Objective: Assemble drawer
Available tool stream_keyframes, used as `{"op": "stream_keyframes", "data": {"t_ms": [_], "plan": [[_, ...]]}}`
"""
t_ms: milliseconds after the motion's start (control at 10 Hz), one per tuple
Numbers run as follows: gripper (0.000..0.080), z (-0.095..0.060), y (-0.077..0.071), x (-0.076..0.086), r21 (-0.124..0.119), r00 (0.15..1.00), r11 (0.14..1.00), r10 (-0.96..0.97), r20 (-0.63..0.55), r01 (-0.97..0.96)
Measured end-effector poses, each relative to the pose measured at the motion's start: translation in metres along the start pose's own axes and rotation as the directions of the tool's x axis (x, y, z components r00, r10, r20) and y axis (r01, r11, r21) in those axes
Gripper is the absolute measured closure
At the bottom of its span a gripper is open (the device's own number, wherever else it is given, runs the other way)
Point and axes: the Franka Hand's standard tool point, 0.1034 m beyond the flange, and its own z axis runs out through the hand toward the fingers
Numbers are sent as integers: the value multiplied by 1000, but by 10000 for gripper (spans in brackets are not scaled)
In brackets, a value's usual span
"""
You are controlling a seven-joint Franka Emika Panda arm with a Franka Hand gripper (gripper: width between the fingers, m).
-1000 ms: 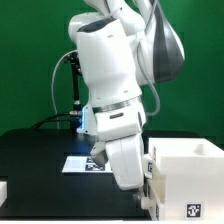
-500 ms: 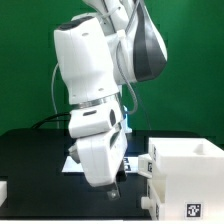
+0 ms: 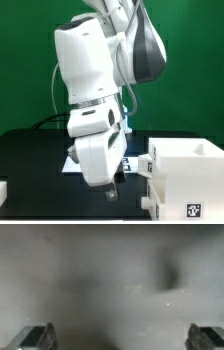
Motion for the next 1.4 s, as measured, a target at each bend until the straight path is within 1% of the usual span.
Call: {"op": "stream_keyframes", "data": {"t_ms": [100, 200, 300, 400, 500, 600, 700, 800, 900, 1000, 1100, 1200, 1300, 1400], "plan": [[151, -11, -6, -9, -38, 999, 998, 44, 16, -44], [151, -21, -20, -15, -61, 995, 994, 92, 34, -90], [151, -32, -31, -13, -115, 982, 977, 183, 36, -178], [151, -35, -57, -7, -144, 965, 957, 261, 39, -253], [151, -38, -73, 7, -139, 955, 948, 294, 46, -285], [151, -40, -80, 22, -144, 941, 934, 336, 40, -327], [151, -38, -86, 25, -164, 947, 936, 319, 32, -310], [151, -37, -88, 21, -155, 944, 935, 328, 37, -319], [151, -37, -87, 21, -156, 942, 933, 333, 36, -324], [151, -35, -91, 25, -157, 932, 923, 360, 29, -352], [151, -29, -109, 40, -165, 897, 885, 443, 5, -436], [151, -21, -127, 51, -143, 887, 878, 462, 14, -456], [151, -12, -136, 59, -132, 871, 864, 492, 9, -486], [151, -3, -143, 65, -116, 862, 857, 507, 10, -503]]}}
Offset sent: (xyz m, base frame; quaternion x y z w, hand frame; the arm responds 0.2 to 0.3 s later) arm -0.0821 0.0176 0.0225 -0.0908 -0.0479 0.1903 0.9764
